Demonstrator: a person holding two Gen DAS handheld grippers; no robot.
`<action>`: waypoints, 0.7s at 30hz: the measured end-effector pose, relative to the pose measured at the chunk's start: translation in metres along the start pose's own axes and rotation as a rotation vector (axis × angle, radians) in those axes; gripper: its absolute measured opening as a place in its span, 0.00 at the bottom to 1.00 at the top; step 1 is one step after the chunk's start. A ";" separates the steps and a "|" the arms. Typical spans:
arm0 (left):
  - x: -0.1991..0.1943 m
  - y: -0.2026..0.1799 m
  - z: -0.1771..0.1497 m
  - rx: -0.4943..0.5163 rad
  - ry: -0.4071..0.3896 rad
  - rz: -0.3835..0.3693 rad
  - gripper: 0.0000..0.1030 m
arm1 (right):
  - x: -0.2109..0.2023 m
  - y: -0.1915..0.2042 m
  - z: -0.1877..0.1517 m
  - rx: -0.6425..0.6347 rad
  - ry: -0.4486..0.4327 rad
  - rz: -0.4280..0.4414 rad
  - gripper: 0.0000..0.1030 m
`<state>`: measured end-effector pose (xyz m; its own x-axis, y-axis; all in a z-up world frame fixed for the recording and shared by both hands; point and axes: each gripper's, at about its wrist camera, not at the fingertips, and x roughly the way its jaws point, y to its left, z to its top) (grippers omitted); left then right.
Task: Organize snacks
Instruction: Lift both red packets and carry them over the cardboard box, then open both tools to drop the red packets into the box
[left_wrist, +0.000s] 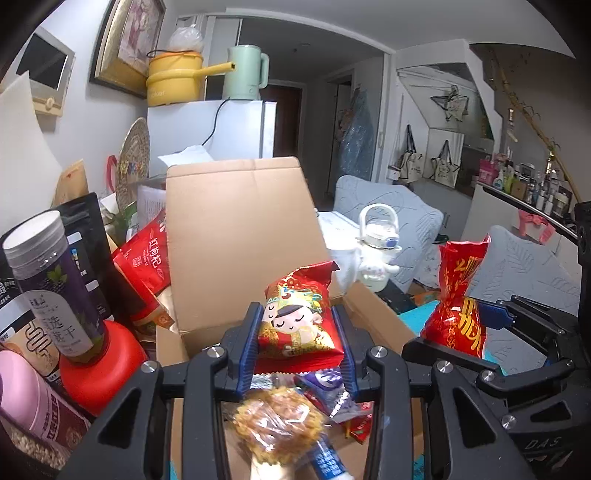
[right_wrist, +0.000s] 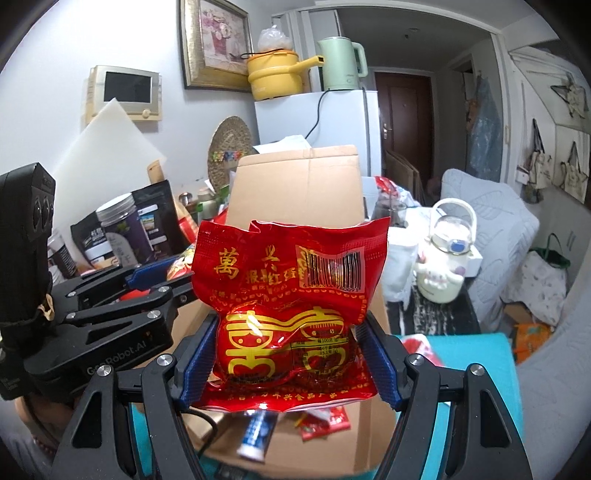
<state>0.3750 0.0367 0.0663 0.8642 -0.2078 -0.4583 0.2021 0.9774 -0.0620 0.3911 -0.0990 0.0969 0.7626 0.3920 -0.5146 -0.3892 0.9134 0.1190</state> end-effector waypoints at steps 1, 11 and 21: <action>0.002 0.002 -0.001 -0.002 0.005 0.005 0.36 | 0.004 0.000 0.001 0.001 0.002 0.003 0.71; 0.036 0.018 -0.010 -0.014 0.088 0.031 0.36 | 0.044 -0.002 -0.003 0.010 0.042 0.041 0.71; 0.070 0.023 -0.024 -0.007 0.182 0.047 0.36 | 0.078 -0.017 -0.019 0.029 0.157 0.015 0.71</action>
<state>0.4291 0.0453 0.0119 0.7750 -0.1522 -0.6134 0.1599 0.9862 -0.0427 0.4471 -0.0863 0.0389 0.6657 0.3862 -0.6385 -0.3836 0.9111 0.1511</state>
